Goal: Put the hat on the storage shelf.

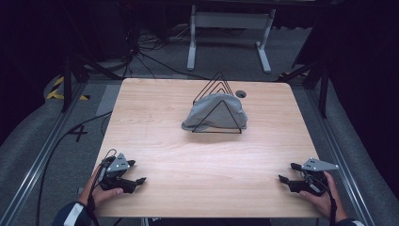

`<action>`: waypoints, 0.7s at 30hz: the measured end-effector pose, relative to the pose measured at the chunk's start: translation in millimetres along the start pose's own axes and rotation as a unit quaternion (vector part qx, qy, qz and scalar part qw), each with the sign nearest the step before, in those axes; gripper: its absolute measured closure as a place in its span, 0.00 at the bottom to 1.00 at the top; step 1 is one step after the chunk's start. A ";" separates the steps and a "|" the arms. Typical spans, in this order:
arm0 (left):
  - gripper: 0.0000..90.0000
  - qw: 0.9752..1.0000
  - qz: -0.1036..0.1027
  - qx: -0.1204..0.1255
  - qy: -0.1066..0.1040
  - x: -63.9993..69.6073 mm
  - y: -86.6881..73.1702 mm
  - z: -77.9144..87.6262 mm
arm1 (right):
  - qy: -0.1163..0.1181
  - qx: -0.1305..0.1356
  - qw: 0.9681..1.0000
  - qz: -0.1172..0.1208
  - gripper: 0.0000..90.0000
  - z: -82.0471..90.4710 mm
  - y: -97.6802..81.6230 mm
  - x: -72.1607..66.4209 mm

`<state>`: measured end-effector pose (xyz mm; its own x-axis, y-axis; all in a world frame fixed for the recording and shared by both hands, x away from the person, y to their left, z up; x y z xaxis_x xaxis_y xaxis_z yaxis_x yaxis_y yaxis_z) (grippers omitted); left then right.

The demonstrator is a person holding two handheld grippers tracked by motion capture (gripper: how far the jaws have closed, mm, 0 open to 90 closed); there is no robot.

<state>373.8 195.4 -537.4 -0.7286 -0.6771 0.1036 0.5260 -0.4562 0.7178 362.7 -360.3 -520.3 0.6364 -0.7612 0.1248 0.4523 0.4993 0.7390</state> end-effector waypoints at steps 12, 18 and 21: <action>0.17 1.000 0.008 -0.005 0.011 -2.2 -0.5 -0.3 | -0.008 -0.005 1.000 -0.011 0.24 -0.3 -1.0 2.5; 0.17 1.000 0.011 -0.005 0.011 -1.6 -0.8 -0.5 | -0.013 -0.006 1.000 -0.015 0.24 -0.3 -1.3 3.4; 0.17 1.000 0.011 -0.004 0.011 -1.7 -0.6 -0.7 | -0.014 -0.006 1.000 -0.015 0.24 -0.3 -1.3 3.6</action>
<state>375.0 196.4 -538.5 -0.7073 -0.6991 0.1044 0.5451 -0.4454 0.7103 364.6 -363.6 -521.0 0.6043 -0.7874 0.1213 0.4789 0.4808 0.7345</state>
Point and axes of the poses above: each handheld gripper's, and its own axes: z roughly backward along the jaws, y roughly out of its top, x roughly to its right, the point moved 8 cm from there along -z, roughly forward along the jaws, and after that the axes turned 7 degrees about z, right-handed, at the moved point
